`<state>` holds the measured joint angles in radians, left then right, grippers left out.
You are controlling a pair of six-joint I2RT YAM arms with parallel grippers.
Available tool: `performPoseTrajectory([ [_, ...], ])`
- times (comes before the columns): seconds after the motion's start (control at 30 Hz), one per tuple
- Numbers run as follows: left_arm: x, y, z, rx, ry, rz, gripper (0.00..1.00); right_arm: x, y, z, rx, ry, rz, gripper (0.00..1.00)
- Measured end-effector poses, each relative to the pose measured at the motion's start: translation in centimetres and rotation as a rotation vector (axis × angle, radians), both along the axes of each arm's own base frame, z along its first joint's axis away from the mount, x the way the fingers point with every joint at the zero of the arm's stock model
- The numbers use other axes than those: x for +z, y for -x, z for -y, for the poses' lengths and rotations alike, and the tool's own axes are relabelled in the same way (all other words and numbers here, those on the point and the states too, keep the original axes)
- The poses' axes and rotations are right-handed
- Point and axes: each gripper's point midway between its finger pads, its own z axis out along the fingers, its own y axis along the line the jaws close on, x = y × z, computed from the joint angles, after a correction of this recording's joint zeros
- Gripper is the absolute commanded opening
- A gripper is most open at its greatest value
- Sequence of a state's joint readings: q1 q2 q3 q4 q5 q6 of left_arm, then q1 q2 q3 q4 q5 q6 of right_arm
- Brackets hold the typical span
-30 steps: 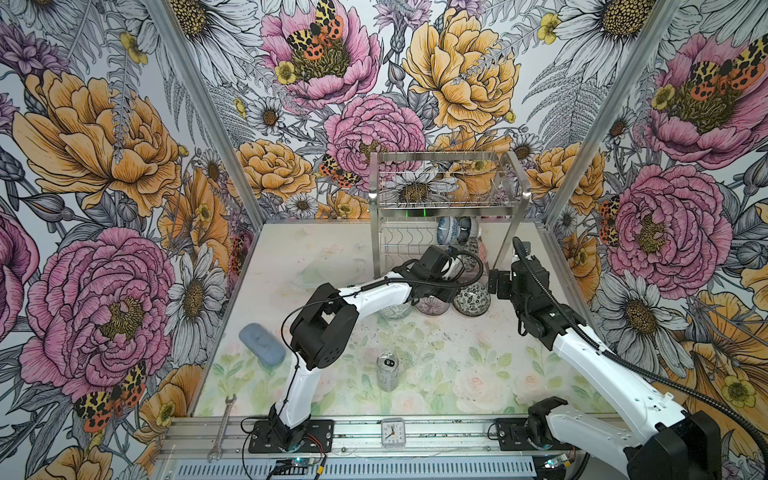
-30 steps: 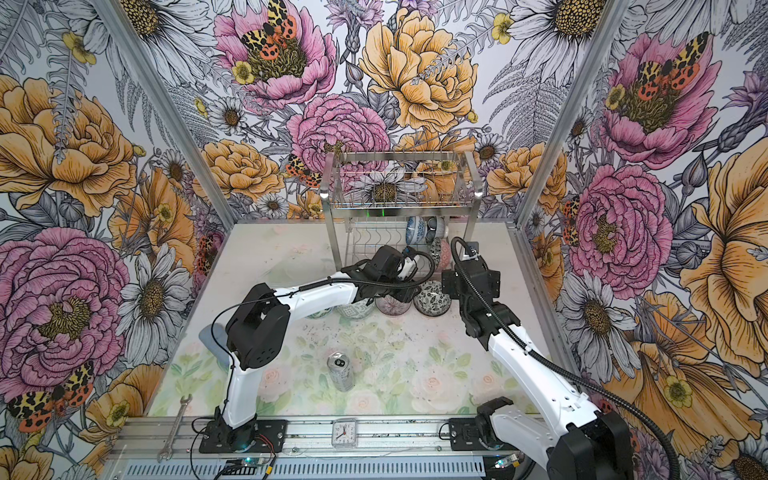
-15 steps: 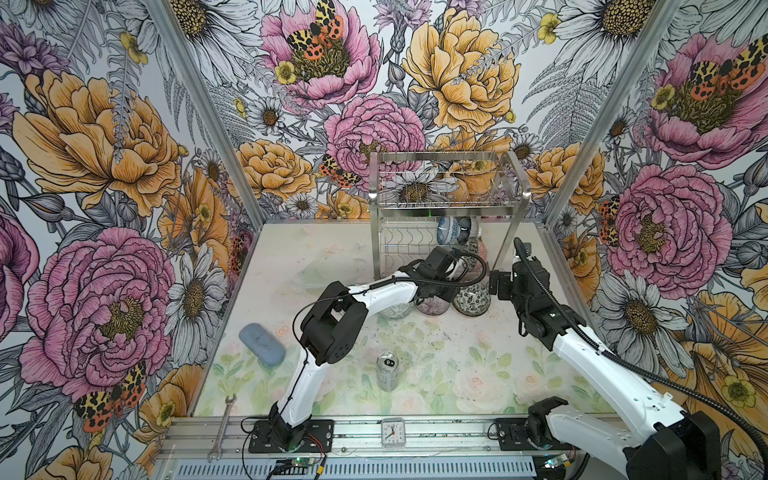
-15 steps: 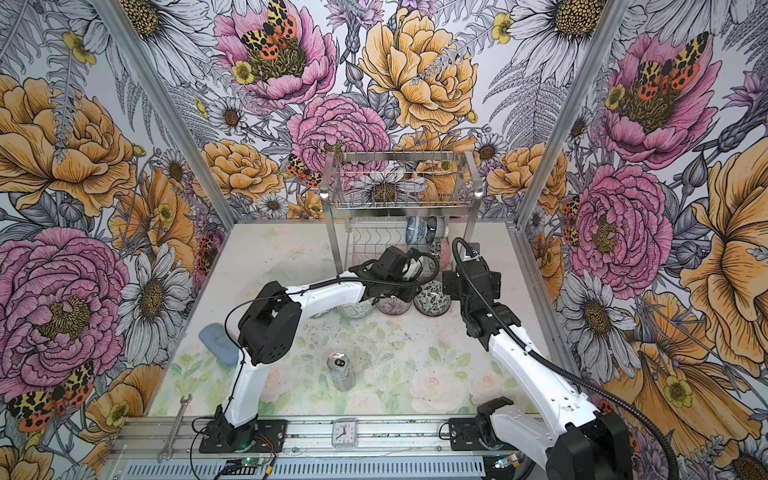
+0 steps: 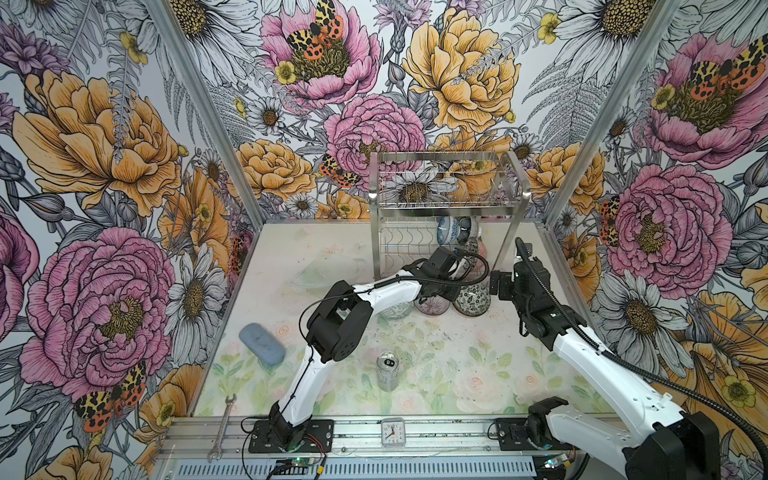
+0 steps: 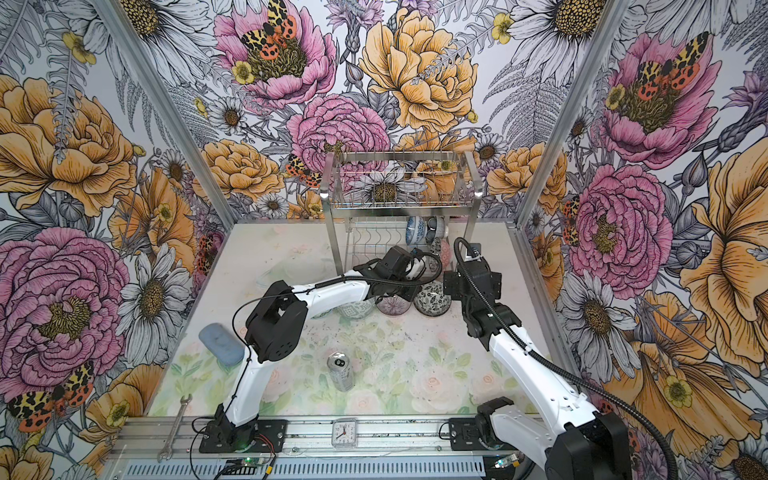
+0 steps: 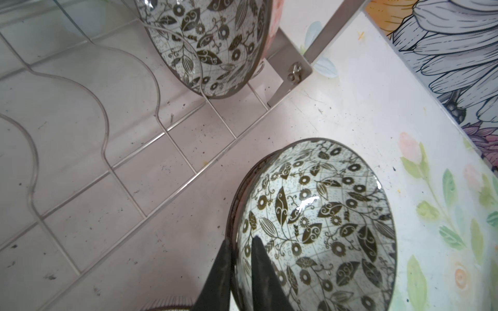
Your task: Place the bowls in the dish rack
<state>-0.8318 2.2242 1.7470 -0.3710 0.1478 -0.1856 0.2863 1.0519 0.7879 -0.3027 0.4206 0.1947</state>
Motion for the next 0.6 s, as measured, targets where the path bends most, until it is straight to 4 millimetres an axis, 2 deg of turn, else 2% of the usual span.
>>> performPoseTrajectory([
  [0.17,0.11,-0.18,0.22,0.002,0.002,0.000,0.14,0.00,-0.02,0.14,-0.004,-0.001,0.000,0.99],
  [0.4,0.10,-0.10,0.13,0.011,-0.004,-0.017,0.00,-0.02,-0.03,0.11,0.000,-0.004,-0.001,0.99],
  [0.6,0.09,0.03,0.07,0.012,-0.010,-0.024,0.00,-0.04,-0.05,0.28,-0.004,-0.006,-0.001,0.99],
])
